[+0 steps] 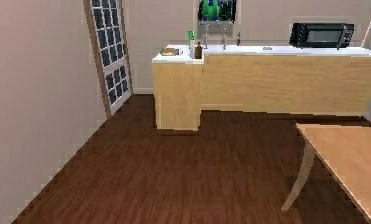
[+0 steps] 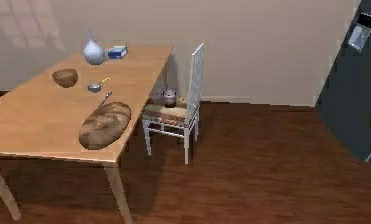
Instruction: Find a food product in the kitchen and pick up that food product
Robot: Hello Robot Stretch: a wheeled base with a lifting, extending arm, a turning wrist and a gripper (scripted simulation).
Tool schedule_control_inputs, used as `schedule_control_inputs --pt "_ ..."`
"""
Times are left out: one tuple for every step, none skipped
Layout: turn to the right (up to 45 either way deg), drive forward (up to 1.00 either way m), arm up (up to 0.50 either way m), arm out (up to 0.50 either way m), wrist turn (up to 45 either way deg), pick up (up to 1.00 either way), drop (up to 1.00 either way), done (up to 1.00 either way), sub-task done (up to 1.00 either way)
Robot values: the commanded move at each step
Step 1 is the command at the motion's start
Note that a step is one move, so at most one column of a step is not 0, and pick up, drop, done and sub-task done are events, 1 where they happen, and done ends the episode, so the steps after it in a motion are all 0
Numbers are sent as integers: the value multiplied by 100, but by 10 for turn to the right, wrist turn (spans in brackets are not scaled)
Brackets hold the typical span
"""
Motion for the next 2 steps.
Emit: schedule_control_inputs --pt "-180 0 0 0 0 0 0 0 0" --pt "0 0 50 0 0 0 0 0 0"
